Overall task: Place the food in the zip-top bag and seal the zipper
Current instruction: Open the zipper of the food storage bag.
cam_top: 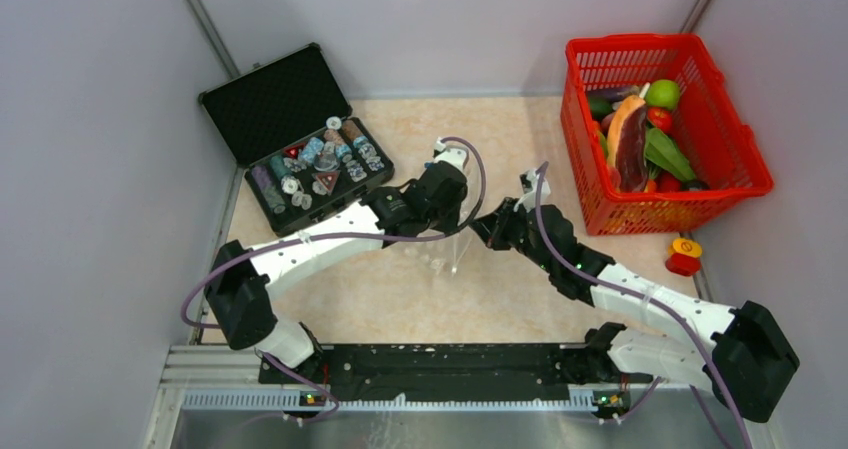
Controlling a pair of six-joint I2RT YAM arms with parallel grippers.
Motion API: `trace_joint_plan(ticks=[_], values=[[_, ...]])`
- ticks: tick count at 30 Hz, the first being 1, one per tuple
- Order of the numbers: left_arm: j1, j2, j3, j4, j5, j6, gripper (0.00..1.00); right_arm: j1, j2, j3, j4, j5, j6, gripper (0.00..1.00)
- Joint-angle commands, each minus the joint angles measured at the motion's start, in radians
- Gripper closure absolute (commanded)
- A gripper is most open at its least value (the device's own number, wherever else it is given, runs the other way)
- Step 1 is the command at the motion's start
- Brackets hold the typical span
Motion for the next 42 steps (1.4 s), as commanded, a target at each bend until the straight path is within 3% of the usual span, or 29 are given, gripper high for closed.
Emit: trace_joint_plan(ticks=[1, 10, 20, 28, 35, 42], values=[[-0.009, 0.000, 0.039, 0.007, -0.009, 0.017, 0.72, 0.000, -0.012, 0.008, 0.035, 0.018, 0.019, 1.00], [-0.024, 0.011, 0.018, 0.062, 0.136, 0.011, 0.68, 0.001, 0.011, 0.022, 0.035, 0.029, 0.033, 1.00], [-0.024, 0.001, 0.004, 0.082, 0.125, 0.019, 0.91, 0.000, 0.011, 0.020, 0.037, 0.026, 0.042, 1.00], [-0.024, -0.014, 0.004, 0.035, 0.010, 0.028, 1.00, 0.000, -0.012, 0.014, -0.002, 0.055, 0.038, 1.00], [-0.024, -0.053, 0.046, -0.042, -0.157, 0.044, 1.00, 0.001, 0.023, 0.049, -0.147, 0.145, 0.006, 1.00], [-0.024, -0.109, 0.063, -0.072, -0.237, 0.031, 1.00, 0.000, 0.045, 0.086, -0.252, 0.194, -0.017, 1.00]])
